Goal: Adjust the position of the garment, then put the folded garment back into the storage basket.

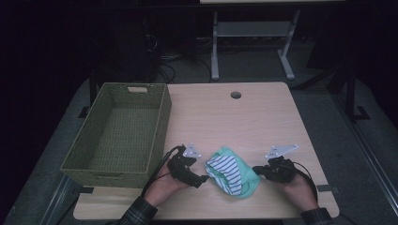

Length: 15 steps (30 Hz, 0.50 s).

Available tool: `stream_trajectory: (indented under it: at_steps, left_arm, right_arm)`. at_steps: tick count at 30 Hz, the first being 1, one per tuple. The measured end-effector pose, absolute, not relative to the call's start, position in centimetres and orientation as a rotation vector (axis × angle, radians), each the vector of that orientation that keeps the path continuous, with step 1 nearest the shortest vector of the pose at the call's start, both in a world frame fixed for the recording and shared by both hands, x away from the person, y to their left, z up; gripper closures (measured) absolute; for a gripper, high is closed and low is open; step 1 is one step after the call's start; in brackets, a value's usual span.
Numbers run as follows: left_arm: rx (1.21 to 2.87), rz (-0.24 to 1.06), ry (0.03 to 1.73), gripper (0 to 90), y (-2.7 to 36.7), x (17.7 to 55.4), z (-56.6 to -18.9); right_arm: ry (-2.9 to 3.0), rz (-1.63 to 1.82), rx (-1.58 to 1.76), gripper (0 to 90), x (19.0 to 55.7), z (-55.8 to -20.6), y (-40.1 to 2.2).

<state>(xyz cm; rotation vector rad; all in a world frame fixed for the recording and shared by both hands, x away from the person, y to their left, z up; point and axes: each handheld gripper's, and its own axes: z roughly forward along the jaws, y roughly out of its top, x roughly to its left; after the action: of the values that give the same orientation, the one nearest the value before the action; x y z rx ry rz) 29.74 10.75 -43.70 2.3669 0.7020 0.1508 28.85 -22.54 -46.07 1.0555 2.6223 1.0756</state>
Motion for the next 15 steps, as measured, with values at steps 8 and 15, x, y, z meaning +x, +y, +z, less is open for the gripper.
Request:
stream_trajectory:
  at_steps: [8, 15]
  left_arm:
    - [2.369, 0.15, 0.687, 15.7, 10.9, 29.6, -43.5]
    - [2.378, 0.145, 0.641, 15.7, 10.1, 29.4, -43.2]
  right_arm:
    - [2.6, 1.088, 1.057, 88.4, 28.3, -45.8, -22.4]
    - [2.5, 1.063, 1.143, 65.8, 29.3, -46.0, -23.6]
